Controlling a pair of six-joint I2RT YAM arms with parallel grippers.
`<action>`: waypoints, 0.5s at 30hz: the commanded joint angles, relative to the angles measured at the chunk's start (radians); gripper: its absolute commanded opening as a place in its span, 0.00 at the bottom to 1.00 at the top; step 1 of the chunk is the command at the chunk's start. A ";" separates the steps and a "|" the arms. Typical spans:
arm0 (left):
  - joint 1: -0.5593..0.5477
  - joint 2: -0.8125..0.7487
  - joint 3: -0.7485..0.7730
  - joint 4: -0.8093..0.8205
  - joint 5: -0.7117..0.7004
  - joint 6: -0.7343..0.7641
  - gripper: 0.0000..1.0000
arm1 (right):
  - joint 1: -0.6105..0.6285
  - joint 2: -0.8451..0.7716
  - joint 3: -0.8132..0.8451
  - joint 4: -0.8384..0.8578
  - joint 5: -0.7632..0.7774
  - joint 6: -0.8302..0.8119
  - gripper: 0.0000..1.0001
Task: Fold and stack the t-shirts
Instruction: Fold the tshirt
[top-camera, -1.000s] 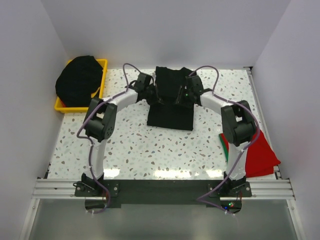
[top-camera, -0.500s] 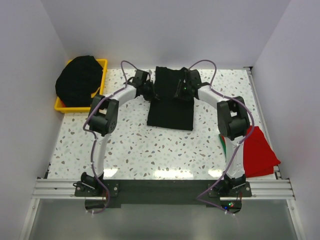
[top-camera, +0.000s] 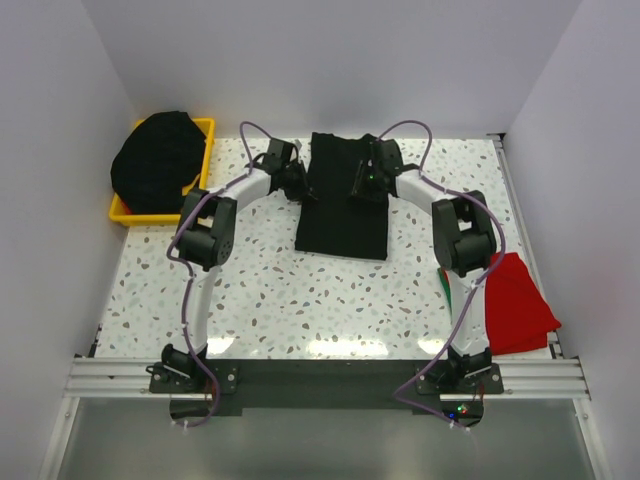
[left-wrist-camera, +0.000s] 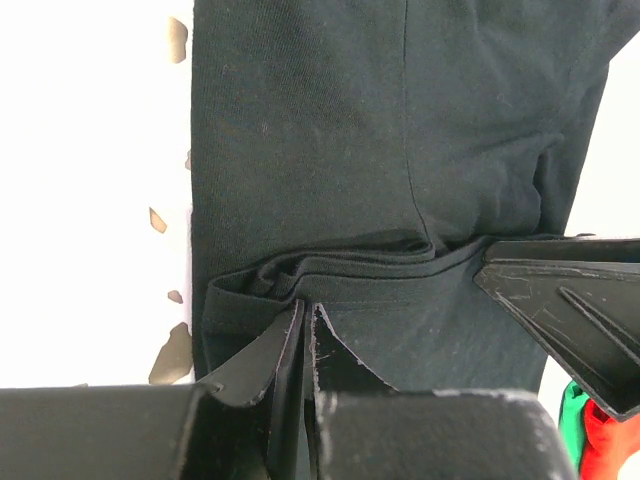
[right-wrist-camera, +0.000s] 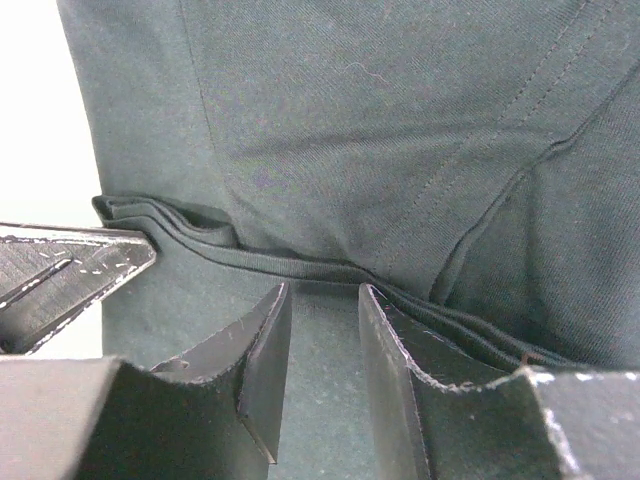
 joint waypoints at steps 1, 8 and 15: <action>0.011 0.008 0.011 -0.006 -0.019 0.023 0.08 | -0.036 0.008 0.005 -0.040 0.058 -0.043 0.38; 0.012 -0.003 -0.029 -0.020 -0.067 0.015 0.06 | -0.088 0.022 -0.009 -0.006 -0.112 -0.054 0.38; 0.012 -0.029 -0.057 -0.031 -0.096 -0.009 0.05 | -0.122 0.088 0.000 0.015 -0.269 -0.026 0.38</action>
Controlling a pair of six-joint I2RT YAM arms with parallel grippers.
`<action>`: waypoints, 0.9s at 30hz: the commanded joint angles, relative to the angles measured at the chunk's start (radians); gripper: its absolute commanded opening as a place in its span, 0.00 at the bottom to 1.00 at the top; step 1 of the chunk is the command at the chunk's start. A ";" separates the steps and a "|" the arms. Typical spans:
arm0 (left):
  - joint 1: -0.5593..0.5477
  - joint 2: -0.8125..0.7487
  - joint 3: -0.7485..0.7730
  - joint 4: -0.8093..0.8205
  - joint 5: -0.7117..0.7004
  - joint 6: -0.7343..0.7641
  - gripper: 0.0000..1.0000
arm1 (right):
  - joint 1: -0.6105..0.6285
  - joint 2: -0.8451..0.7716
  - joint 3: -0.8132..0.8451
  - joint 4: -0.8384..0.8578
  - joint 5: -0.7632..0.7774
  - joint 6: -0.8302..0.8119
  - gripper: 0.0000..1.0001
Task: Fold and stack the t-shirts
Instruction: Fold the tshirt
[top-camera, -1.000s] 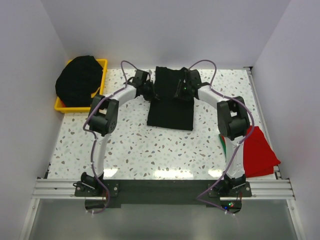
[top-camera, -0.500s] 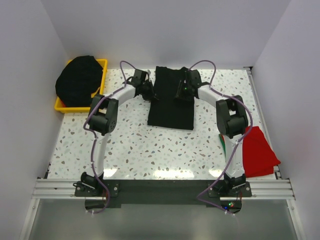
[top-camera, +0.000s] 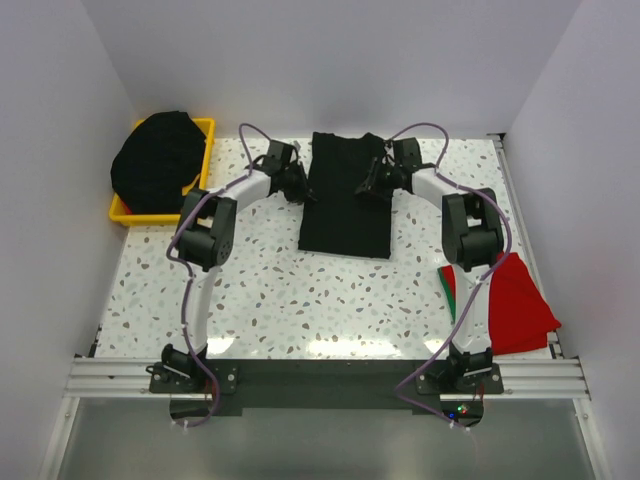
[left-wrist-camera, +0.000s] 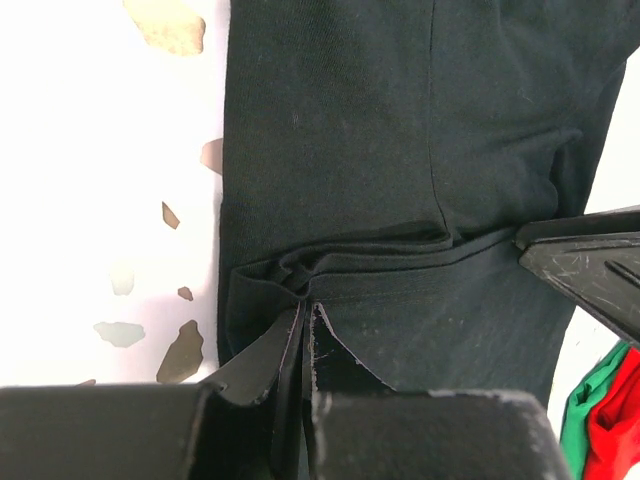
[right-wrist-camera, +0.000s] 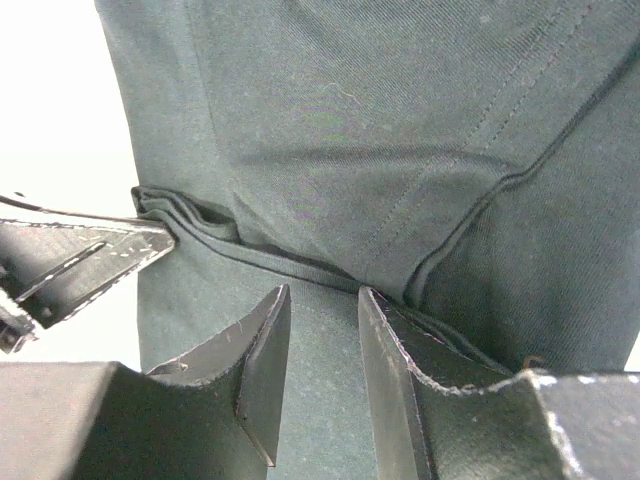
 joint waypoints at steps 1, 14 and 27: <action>0.012 -0.032 -0.053 -0.038 -0.077 -0.010 0.05 | -0.020 0.061 -0.014 -0.011 -0.047 -0.010 0.39; 0.011 -0.138 -0.223 0.019 -0.129 -0.069 0.04 | -0.024 0.064 -0.066 -0.007 -0.076 -0.001 0.39; 0.011 -0.276 -0.438 0.106 -0.126 -0.099 0.04 | -0.002 0.011 -0.175 0.033 -0.078 0.005 0.38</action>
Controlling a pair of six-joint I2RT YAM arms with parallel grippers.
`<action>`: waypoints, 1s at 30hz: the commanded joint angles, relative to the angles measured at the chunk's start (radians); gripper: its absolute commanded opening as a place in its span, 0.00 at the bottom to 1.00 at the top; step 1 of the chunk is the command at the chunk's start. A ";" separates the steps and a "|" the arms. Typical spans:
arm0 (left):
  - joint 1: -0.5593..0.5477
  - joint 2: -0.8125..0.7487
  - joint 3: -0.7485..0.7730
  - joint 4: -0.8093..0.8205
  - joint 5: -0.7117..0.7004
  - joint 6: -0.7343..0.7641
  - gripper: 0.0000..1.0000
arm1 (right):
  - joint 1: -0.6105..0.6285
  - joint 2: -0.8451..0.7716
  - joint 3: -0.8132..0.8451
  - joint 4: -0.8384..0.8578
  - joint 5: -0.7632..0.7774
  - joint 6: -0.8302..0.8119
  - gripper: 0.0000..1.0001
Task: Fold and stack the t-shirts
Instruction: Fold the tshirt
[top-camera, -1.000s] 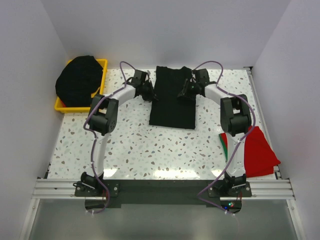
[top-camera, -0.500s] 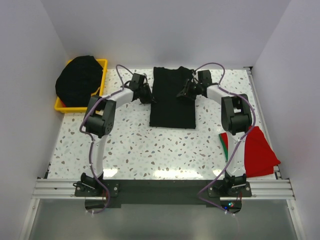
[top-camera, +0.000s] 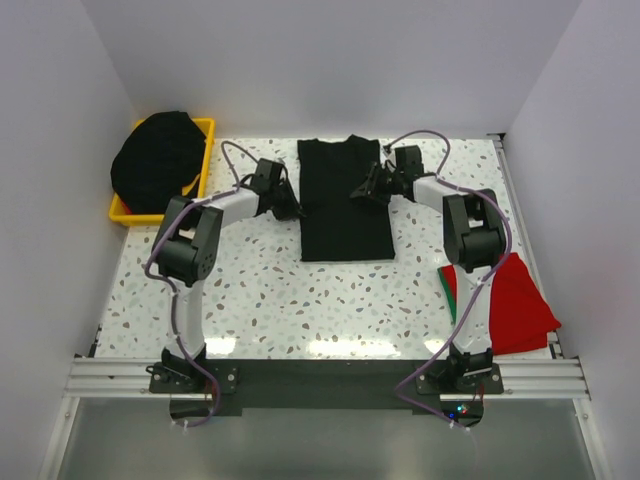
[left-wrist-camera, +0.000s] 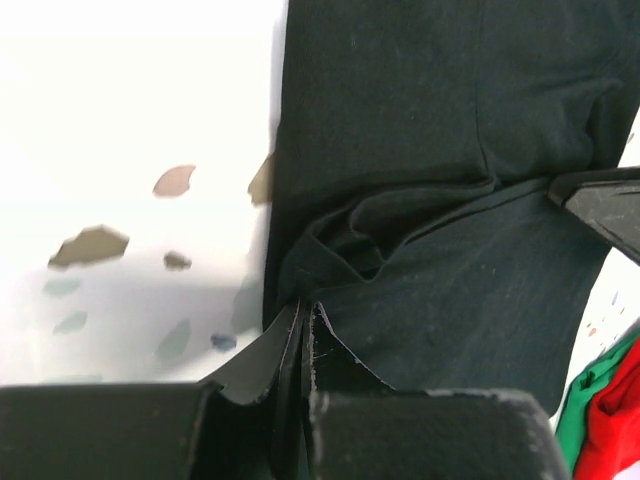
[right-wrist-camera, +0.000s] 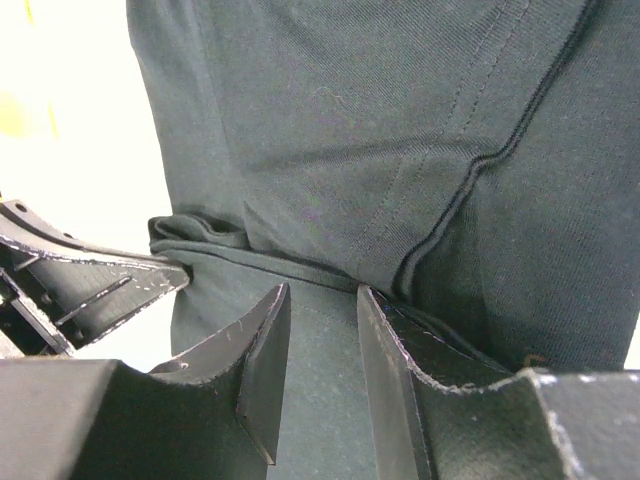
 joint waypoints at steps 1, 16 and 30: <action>0.011 -0.048 -0.060 -0.032 -0.048 0.001 0.04 | 0.017 0.016 -0.074 -0.119 0.078 -0.035 0.38; 0.005 -0.229 -0.293 0.040 -0.053 -0.026 0.04 | 0.099 -0.103 -0.250 -0.074 0.130 -0.023 0.38; -0.019 -0.422 -0.418 0.058 -0.047 -0.031 0.05 | 0.220 -0.208 -0.445 0.054 0.113 0.048 0.37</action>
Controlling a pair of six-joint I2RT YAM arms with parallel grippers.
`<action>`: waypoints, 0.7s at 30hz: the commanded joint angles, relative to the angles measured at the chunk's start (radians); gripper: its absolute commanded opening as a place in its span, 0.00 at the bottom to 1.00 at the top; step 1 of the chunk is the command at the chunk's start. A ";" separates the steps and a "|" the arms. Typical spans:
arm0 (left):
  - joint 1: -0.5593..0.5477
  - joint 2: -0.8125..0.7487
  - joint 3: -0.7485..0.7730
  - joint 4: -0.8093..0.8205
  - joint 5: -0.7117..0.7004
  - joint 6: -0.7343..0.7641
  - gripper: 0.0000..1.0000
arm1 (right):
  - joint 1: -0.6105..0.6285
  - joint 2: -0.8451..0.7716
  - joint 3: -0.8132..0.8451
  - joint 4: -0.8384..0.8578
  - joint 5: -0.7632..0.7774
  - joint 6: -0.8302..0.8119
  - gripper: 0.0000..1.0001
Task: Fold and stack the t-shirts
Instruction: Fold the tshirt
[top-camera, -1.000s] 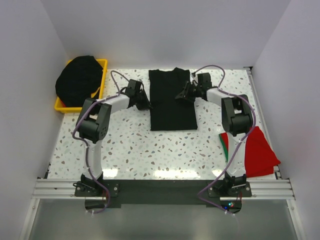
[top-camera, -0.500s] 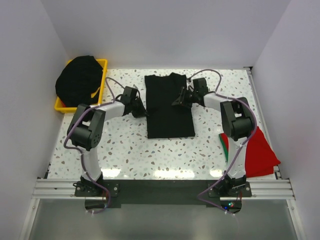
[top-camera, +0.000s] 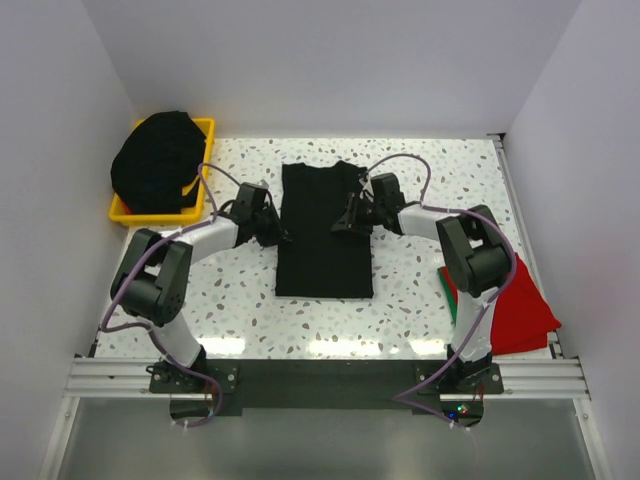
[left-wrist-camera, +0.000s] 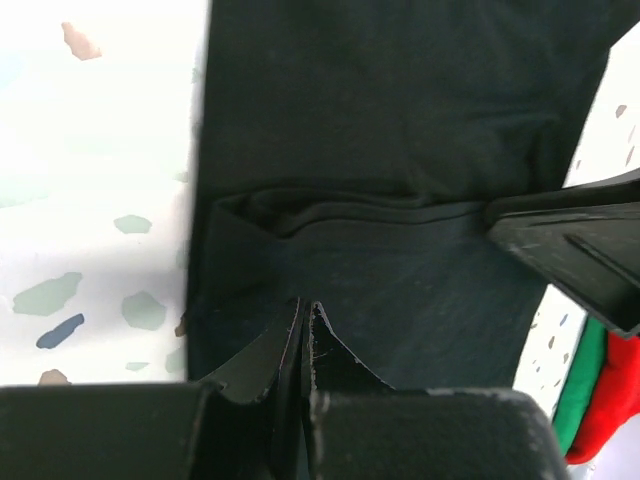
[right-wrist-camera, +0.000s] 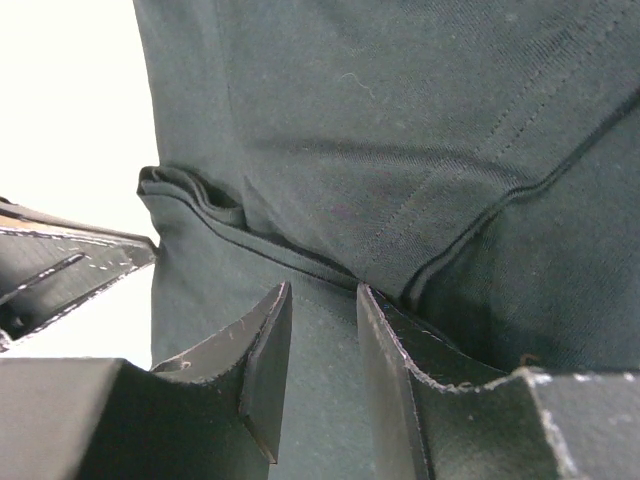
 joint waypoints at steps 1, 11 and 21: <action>-0.008 -0.043 0.017 0.023 -0.010 -0.003 0.05 | 0.028 0.027 -0.066 -0.092 0.047 0.006 0.37; -0.001 0.101 0.103 0.027 -0.032 -0.006 0.05 | 0.028 0.016 -0.034 -0.147 0.083 -0.011 0.37; 0.018 0.178 0.086 0.035 -0.068 -0.029 0.05 | 0.027 0.000 -0.030 -0.161 0.058 -0.014 0.38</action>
